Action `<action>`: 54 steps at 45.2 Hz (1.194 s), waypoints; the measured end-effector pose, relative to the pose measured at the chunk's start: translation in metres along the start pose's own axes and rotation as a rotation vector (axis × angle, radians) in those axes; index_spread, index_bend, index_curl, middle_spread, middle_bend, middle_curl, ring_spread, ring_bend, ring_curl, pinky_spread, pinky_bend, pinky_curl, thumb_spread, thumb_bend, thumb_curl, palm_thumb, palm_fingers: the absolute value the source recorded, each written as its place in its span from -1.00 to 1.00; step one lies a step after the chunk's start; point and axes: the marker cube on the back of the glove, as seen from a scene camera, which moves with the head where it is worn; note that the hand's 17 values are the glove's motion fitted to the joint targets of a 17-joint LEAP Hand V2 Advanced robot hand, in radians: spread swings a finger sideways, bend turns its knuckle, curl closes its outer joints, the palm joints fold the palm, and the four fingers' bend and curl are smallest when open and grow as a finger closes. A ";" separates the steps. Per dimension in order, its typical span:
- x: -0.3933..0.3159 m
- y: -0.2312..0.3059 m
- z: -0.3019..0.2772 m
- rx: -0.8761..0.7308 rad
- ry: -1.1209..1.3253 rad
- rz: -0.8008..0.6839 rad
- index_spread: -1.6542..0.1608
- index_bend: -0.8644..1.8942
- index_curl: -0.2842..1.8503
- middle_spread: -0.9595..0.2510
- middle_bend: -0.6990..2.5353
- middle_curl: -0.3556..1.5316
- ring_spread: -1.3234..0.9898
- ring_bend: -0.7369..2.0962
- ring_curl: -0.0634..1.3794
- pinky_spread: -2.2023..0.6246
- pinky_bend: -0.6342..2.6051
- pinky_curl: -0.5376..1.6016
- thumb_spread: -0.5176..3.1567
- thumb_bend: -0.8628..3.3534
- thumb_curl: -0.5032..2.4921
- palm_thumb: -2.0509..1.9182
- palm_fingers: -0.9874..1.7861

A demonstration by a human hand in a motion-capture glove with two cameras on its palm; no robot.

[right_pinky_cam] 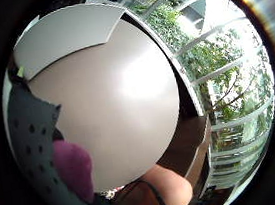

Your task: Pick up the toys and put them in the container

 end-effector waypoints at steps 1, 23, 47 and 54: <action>0.001 0.000 -0.006 -0.027 0.000 0.000 0.49 0.26 0.12 0.24 0.19 0.28 -0.18 0.43 0.08 0.29 0.01 -0.03 -0.41 -0.57 0.00 0.34 0.45; 0.023 -0.138 -0.164 0.008 -0.032 0.043 0.47 0.20 0.26 0.26 0.18 0.31 -0.17 0.43 0.06 0.29 0.01 -0.03 -0.43 -0.59 0.06 0.34 0.45; 0.020 -0.281 -0.175 -0.135 -0.083 0.182 0.46 0.14 0.35 0.26 0.16 0.32 -0.17 0.42 0.05 0.29 -0.02 -0.04 -0.45 -0.60 0.11 0.33 0.48; 0.011 -0.316 -0.147 -0.091 -0.118 0.077 0.45 0.11 0.37 0.27 0.14 0.32 -0.17 0.41 0.04 0.30 -0.03 -0.04 -0.45 -0.60 0.12 0.33 0.47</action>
